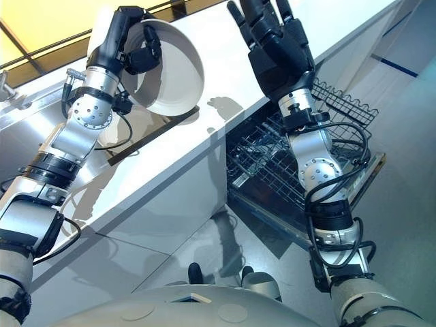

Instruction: Pick up plates and place into dishwasher.

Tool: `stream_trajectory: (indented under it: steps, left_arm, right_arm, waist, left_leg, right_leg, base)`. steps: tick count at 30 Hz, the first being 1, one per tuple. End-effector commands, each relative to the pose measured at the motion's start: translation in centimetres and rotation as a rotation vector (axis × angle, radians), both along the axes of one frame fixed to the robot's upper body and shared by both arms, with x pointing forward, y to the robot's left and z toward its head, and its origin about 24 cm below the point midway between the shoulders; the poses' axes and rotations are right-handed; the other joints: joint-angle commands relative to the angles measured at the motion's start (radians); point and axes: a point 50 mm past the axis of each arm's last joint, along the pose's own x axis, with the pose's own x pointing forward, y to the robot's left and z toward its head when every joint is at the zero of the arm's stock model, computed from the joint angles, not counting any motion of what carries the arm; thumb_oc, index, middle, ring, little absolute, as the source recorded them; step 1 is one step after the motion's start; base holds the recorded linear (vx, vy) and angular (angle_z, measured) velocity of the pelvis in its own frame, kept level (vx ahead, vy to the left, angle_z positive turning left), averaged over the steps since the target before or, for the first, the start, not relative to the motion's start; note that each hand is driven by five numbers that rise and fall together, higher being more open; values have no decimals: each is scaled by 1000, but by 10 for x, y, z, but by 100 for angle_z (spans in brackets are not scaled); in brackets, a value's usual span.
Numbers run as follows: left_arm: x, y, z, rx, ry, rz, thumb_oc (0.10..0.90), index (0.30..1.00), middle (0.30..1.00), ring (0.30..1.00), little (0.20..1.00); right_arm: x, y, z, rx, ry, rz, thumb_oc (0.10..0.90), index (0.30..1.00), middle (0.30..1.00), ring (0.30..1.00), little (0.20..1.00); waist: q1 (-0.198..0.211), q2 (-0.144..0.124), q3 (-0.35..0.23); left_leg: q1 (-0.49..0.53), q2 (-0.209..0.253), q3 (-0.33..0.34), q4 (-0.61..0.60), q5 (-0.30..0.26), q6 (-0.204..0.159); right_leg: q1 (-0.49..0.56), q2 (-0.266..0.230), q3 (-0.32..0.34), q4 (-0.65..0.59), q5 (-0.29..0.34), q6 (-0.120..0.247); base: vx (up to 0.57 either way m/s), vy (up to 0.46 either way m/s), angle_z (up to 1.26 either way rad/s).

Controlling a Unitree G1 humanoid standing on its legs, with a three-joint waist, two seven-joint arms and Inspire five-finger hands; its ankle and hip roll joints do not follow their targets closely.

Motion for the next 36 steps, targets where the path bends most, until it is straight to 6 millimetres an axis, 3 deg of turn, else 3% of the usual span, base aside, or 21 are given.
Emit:
stream_trajectory:
  steps: [1,6,11,13,19,23,28,32,36]
  left_arm:
    - [-5,18,45,-24,-175,18,100,300,300,300,200]
    - [-1,19,39,-23,-172,36,100,300,300,300,200]
    - [-1,24,35,-18,-160,58,100,300,300,300,200]
    - [-1,26,37,-14,-159,66,100,300,300,300,200]
    - [-1,33,46,-52,-201,91,100,300,300,300,200]
    - [-6,36,44,-67,-209,99,100,300,300,300,200]
    - [-9,36,41,-84,-224,98,100,300,300,300,200]
    - [-14,37,46,-146,-259,62,100,300,300,300,200]
    - [-21,27,52,-186,-303,-12,100,300,300,300,200]
  right_arm:
    - [-19,36,29,84,-165,332,800,900,900,900,900]
    - [-12,24,41,151,-263,185,800,900,900,900,900]
    - [-21,36,37,206,-172,347,800,900,900,900,900]
    - [-18,32,38,225,-162,309,800,900,900,900,900]
    - [-2,-5,39,81,-266,-163,800,900,900,900,900]
    - [-11,-12,47,140,-357,-188,800,900,900,900,900]
    - [-9,-17,54,60,-367,-398,800,900,900,900,900]
    - [-2,-23,47,-76,-367,-522,800,900,900,900,900]
    - [4,-22,37,-128,-313,-538,800,900,900,900,900]
  waist:
    - [22,20,-136]
    - [22,17,-136]
    - [18,22,-136]
    - [17,22,-136]
    - [4,25,-140]
    - [5,30,-136]
    - [10,35,-127]
    - [14,38,-128]
    - [22,38,-124]
  left_leg:
    - [20,0,40,12,-103,-31]
    - [15,1,32,14,-101,-34]
    - [15,2,34,15,-104,-31]
    - [16,4,36,15,-103,-30]
    - [10,10,40,14,-98,-34]
    - [7,11,39,11,-96,-32]
    - [15,12,34,12,-99,-33]
    - [13,13,32,12,-96,-35]
    - [11,15,26,12,-93,-37]
  right_leg:
    - [-83,15,-19,126,-69,91]
    - [-85,19,-12,127,-68,91]
    - [-85,19,-6,130,-70,91]
    - [-86,19,-7,131,-70,92]
    - [-92,22,2,132,-66,92]
    - [-91,24,7,133,-69,90]
    - [-86,25,5,134,-72,86]
    - [-82,24,6,130,-73,85]
    - [-80,24,7,132,-76,83]
  base:
    - [10,-35,-7]
    - [4,-25,-3]
    - [3,-6,-2]
    - [7,-29,-7]
    - [8,-21,-3]
    - [0,0,0]
    - [0,0,0]
    - [0,0,0]
    - [0,0,0]
